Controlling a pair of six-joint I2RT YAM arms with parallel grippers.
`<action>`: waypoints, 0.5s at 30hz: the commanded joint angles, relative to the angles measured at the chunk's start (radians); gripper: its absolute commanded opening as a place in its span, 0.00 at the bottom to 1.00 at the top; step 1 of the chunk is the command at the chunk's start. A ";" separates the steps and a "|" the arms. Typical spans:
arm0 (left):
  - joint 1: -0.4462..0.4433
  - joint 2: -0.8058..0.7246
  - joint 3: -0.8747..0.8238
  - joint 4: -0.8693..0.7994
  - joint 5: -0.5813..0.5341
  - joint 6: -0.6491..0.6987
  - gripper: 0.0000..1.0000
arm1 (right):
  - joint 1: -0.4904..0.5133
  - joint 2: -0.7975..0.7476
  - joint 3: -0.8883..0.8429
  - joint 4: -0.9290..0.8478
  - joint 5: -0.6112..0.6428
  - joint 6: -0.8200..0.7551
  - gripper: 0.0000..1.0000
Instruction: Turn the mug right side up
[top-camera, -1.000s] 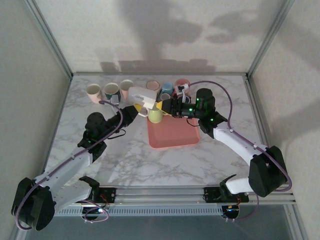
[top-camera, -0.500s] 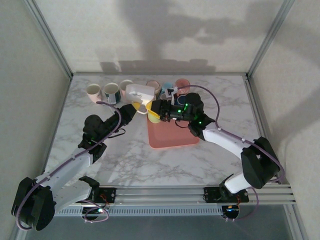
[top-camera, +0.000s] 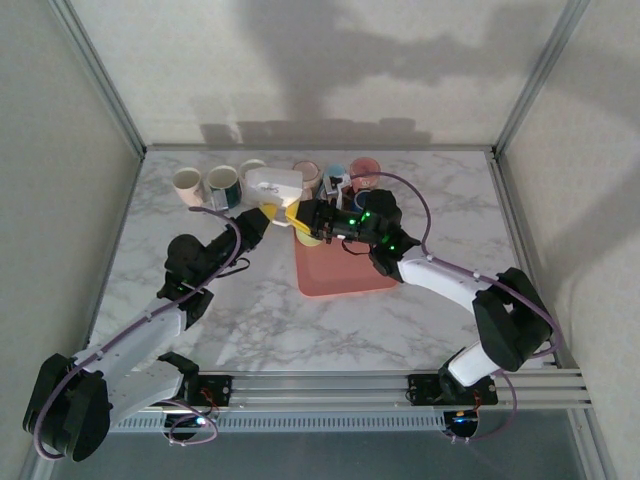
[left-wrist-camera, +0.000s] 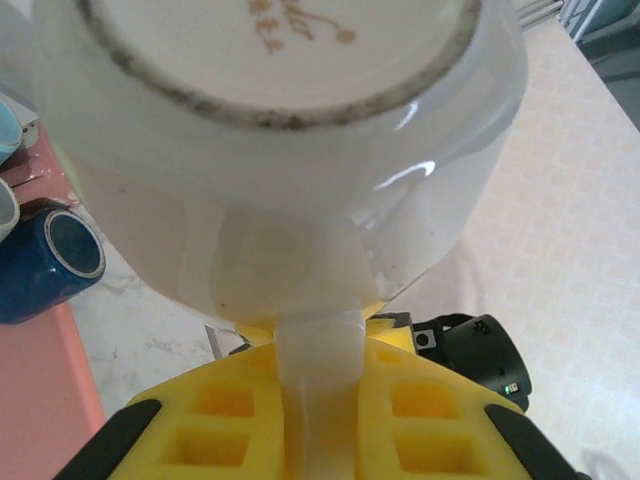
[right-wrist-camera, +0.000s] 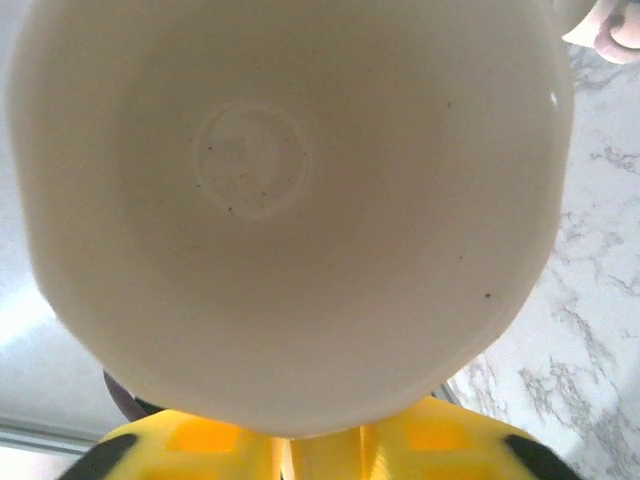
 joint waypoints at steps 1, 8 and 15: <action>0.009 -0.017 -0.007 0.173 0.009 -0.006 0.00 | 0.009 0.017 0.013 0.089 0.049 0.035 0.17; 0.010 0.026 -0.027 0.211 0.015 -0.020 0.00 | 0.010 0.009 0.015 0.088 0.064 0.012 0.00; 0.009 0.027 0.001 0.103 0.042 0.028 0.25 | 0.009 -0.077 0.092 -0.240 0.107 -0.253 0.00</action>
